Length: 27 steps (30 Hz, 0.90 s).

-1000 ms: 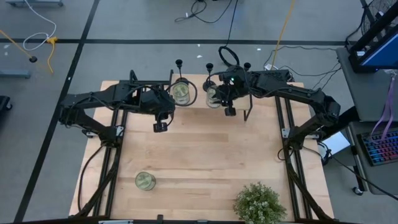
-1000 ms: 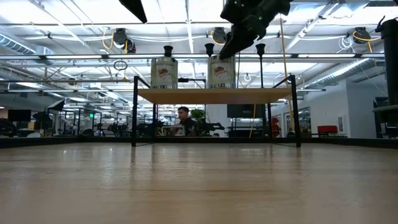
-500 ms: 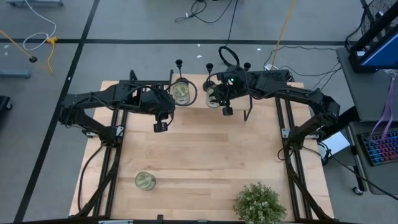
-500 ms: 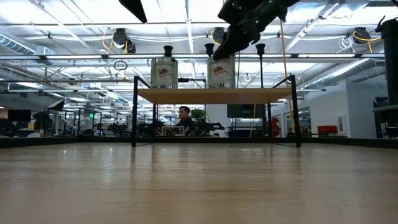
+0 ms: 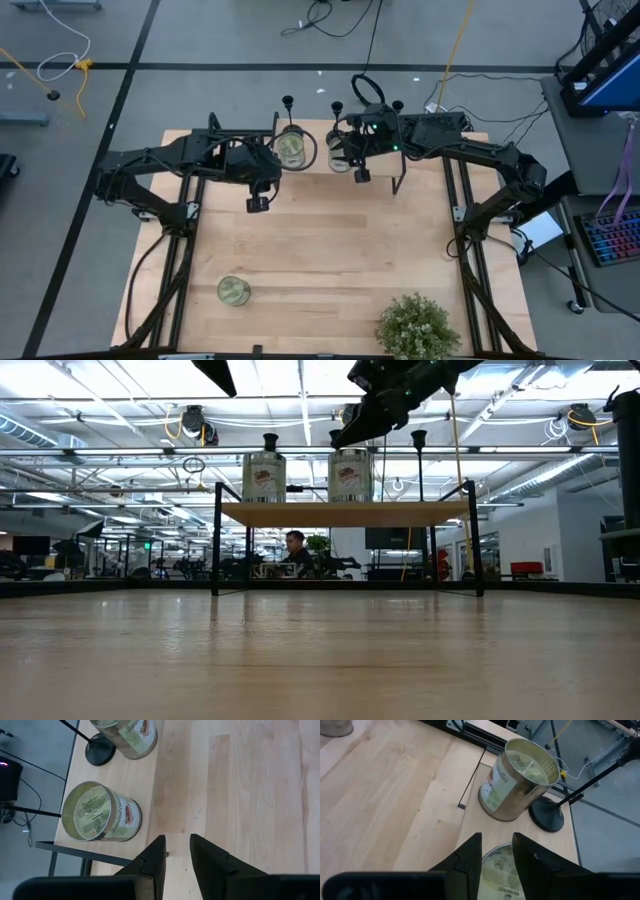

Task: Pick & Place candle stick holders
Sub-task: Put the right scented candle on the shelf

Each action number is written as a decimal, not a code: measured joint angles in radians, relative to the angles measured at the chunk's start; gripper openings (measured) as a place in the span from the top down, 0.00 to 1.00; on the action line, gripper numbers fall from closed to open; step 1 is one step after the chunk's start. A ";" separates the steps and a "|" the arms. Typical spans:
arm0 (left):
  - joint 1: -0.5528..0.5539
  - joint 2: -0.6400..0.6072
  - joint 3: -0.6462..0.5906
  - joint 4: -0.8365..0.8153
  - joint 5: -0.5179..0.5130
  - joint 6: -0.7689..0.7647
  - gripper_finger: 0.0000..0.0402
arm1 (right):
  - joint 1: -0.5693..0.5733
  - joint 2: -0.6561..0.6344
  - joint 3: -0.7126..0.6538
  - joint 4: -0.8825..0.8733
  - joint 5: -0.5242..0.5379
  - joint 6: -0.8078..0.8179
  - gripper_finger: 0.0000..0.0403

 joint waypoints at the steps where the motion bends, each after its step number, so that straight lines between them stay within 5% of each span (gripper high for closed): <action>1: 0.000 0.000 0.000 0.000 0.000 0.000 0.77 | 0.000 0.000 0.000 0.000 0.000 0.001 0.74; 20: 0.000 0.000 0.000 0.000 0.000 -0.006 0.77 | 0.000 -0.004 0.001 -0.083 0.004 0.006 0.75; 27: 0.000 0.000 0.000 0.000 0.000 -0.006 0.77 | 0.001 -0.004 0.001 -0.105 0.047 -0.012 0.89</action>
